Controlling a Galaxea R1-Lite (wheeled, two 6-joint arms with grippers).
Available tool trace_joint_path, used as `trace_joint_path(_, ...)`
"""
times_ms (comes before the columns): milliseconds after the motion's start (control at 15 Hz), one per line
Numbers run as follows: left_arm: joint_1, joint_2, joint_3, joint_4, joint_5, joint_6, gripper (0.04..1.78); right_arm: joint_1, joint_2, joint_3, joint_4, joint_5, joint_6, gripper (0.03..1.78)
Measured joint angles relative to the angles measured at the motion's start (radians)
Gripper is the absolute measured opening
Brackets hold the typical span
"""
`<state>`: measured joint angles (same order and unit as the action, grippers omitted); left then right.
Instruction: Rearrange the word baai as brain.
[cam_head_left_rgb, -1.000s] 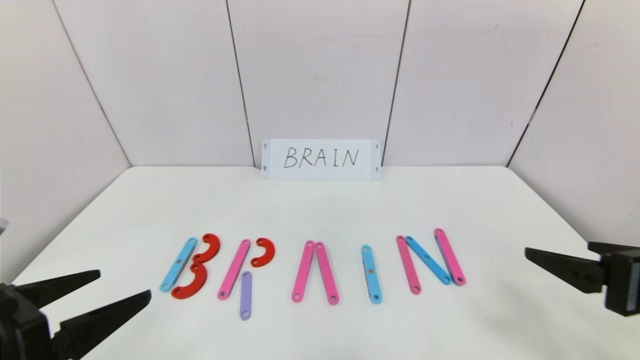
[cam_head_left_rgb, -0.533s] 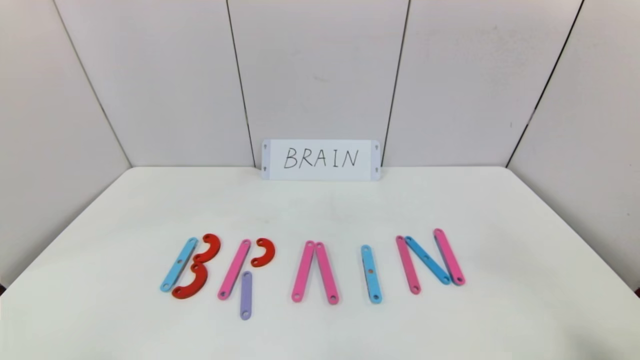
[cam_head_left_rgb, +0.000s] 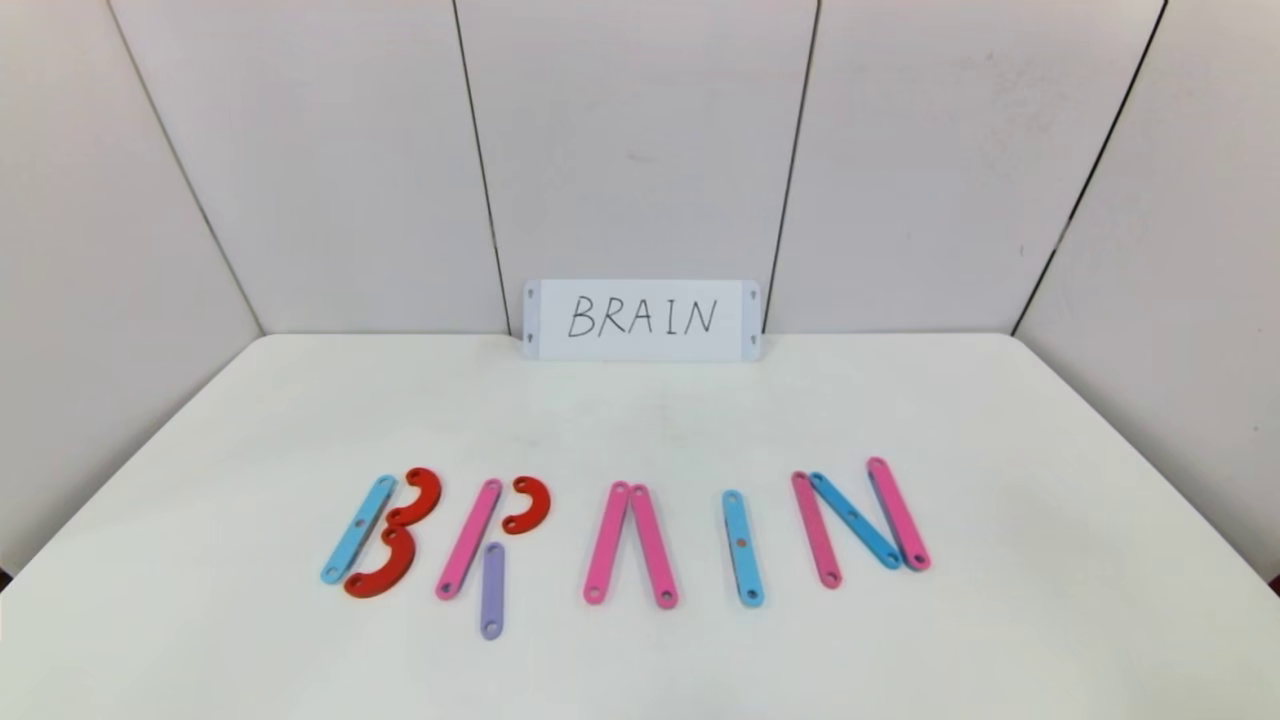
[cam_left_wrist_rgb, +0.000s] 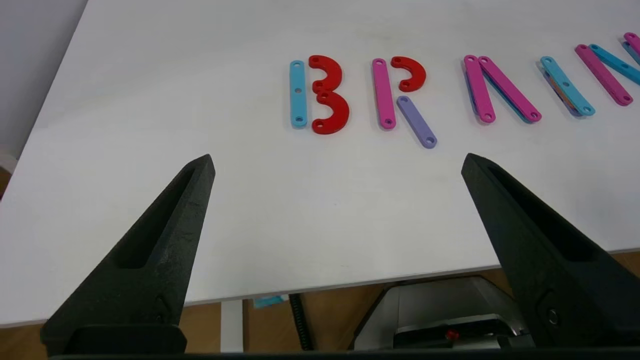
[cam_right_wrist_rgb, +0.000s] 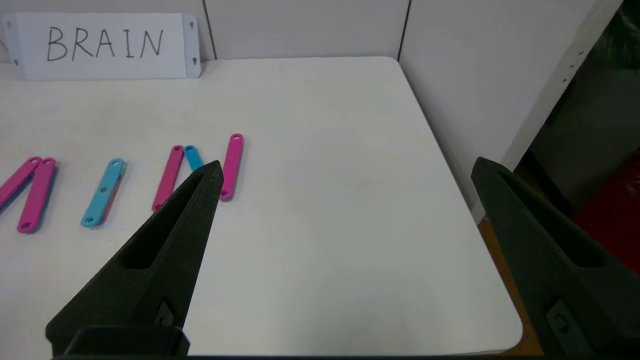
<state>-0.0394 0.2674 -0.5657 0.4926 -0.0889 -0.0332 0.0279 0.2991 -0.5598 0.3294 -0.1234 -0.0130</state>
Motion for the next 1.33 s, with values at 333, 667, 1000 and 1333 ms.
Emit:
trace_joint_path(333, 0.028, -0.18, 0.035, 0.016, 0.003, 0.037, 1.73, -0.022, -0.206, 0.139, -0.079, 0.077, -0.05, 1.74)
trace_joint_path(667, 0.031, -0.259, 0.206, -0.211, 0.037, 0.043, 1.73, -0.026, -0.29, 0.348, -0.323, 0.093, -0.074, 1.74)
trace_joint_path(1000, 0.032, -0.267, 0.523, -0.564, 0.065, 0.169, 1.73, -0.027, -0.3, 0.539, -0.424, 0.105, -0.112, 1.74)
trace_joint_path(1333, 0.032, -0.269, 0.564, -0.483, 0.065, 0.149, 1.73, -0.026, -0.301, 0.559, -0.321, 0.131, -0.054, 1.74)
